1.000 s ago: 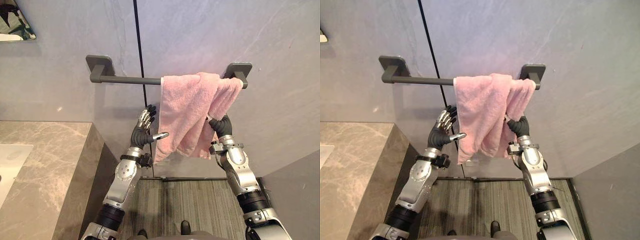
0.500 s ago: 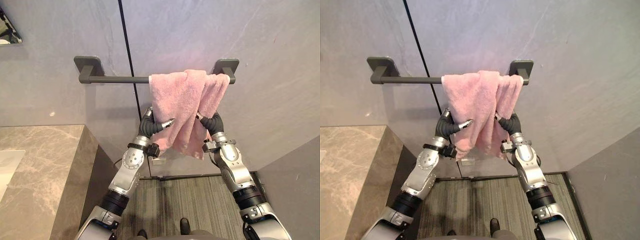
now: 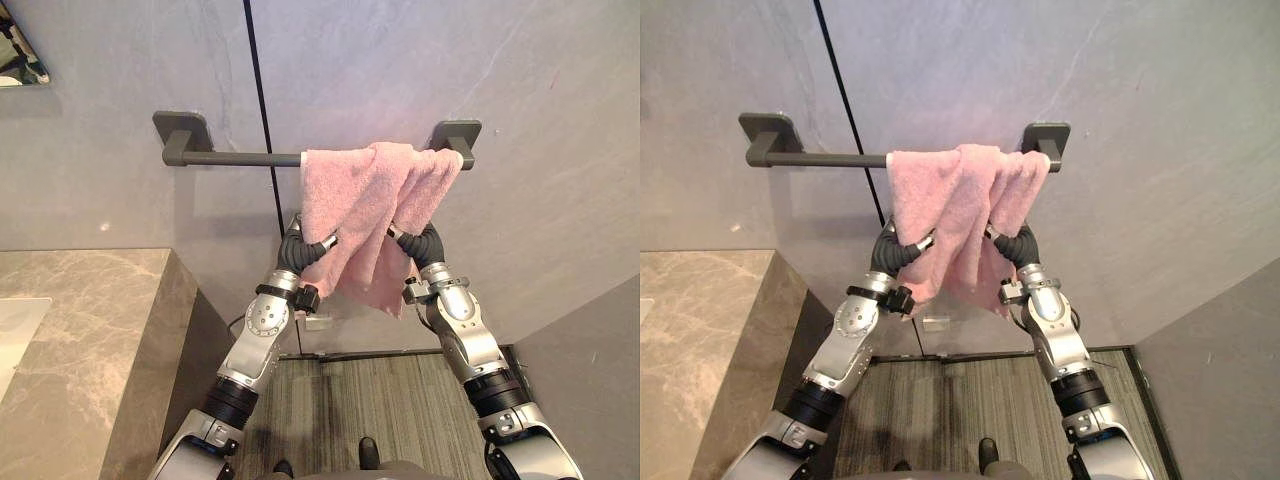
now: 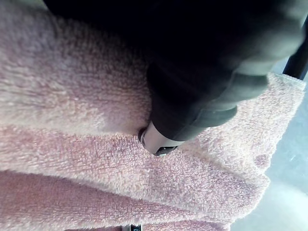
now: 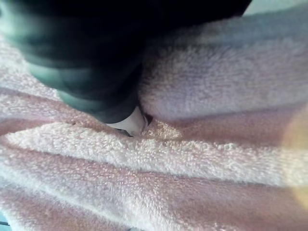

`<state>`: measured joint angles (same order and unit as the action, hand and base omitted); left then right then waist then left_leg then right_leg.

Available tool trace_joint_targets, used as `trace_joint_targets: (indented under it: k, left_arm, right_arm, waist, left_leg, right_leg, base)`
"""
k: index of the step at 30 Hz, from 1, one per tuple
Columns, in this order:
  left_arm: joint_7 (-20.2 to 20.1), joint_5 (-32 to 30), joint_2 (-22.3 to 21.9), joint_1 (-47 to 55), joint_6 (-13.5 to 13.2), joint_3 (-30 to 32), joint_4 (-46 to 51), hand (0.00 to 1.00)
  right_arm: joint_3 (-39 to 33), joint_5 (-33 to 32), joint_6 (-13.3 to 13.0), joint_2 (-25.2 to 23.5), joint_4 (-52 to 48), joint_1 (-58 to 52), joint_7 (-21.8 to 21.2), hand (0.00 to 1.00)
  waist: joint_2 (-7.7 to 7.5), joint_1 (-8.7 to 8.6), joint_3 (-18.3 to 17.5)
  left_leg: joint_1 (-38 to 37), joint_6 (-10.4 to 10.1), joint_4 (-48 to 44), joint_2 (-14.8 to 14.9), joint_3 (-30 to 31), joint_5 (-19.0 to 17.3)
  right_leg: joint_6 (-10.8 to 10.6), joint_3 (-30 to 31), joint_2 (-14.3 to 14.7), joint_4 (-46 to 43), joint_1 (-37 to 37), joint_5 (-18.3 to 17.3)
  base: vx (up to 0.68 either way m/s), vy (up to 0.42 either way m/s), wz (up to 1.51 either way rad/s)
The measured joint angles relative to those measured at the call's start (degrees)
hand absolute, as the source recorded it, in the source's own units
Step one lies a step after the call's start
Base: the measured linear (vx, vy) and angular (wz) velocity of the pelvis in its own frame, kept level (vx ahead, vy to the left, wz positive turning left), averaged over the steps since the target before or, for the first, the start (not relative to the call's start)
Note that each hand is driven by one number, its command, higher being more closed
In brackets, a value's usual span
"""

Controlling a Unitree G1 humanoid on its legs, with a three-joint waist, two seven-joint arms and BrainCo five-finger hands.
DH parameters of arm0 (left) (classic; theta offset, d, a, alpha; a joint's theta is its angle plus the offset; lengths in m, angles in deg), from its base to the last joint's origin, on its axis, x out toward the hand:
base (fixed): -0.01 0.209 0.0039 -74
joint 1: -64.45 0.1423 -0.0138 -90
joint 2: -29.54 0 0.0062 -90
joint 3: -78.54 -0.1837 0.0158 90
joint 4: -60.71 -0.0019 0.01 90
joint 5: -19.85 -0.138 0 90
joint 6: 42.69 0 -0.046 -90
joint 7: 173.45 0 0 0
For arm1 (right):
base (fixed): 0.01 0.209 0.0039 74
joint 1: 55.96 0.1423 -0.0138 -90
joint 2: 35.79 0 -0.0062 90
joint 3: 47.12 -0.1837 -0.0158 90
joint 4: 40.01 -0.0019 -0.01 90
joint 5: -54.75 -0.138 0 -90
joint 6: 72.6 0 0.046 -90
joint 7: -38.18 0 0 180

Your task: Organize washtable

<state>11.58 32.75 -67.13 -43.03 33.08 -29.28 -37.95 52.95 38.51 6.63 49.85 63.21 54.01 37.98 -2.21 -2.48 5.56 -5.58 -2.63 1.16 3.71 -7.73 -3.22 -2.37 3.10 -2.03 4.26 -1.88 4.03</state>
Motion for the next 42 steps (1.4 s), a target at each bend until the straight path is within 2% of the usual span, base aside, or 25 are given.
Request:
trace_joint_targets:
  k: [7, 15, 22, 33, 42]
  left_arm:
    - [0.0, 0.0, 0.0, 0.7, -0.1, 1.6, 1.5, 1.00]
    - [0.1, 2.5, 0.4, 4.8, -2.6, 7.8, 11.9, 1.00]
    - [0.1, 2.9, -0.2, 7.6, -2.8, 12.0, 17.4, 1.00]
    - [0.1, 2.2, -3.8, 12.1, -2.5, 18.1, 18.2, 1.00]
    - [0.0, 2.2, -5.4, 12.8, -2.3, 19.4, 17.0, 1.00]
  right_arm:
    - [-0.8, 0.1, 0.0, 0.0, 1.3, 0.0, 0.0, 1.00]
    - [-1.1, 0.1, 0.0, -0.1, 1.3, -0.2, -0.1, 1.00]
    - [-3.4, 0.1, -0.1, -1.8, 1.0, -1.0, -0.5, 1.00]
    - [-3.5, 1.2, -0.3, -4.2, -1.3, -2.5, -1.6, 1.00]
    - [-3.5, 2.1, -0.4, -4.5, -1.6, -3.7, -2.4, 1.00]
  waist:
    - [-0.12, -0.01, 0.0]
    - [-0.36, 0.25, -0.1]
    - [-0.38, 0.21, -0.1]
    - [-0.22, 0.34, 0.0]
    - [0.60, 0.29, 0.3]
  left_leg:
    - [-0.1, 0.0, 0.1, 0.0, 0.9, 0.4]
    - [-0.3, -0.2, 0.4, 0.1, 1.6, 0.9]
    - [-1.9, -0.2, 2.2, 0.0, 2.0, 1.7]
    - [-2.1, -0.2, 3.2, -0.2, 3.0, 2.3]
    - [-2.7, -0.3, 4.1, -0.2, 4.2, 2.6]
  right_leg:
    - [0.0, -0.9, 0.0, 0.0, -0.5, 0.1]
    - [0.0, -1.5, 0.0, 0.0, -0.9, 0.1]
    - [0.0, -2.5, 0.0, 0.0, -1.8, 0.0]
    - [-0.3, -3.5, -0.2, -0.2, -2.0, -0.4]
    - [-0.3, -4.7, -0.3, -1.4, -2.2, -1.7]
  base:
    - [-0.03, -0.014, 0.07]
    - [-0.04, -0.016, 0.05]
    - [-0.02, -0.008, 0.03]
    - [-0.02, -0.010, 0.04]
    - [-0.01, -0.016, 0.07]
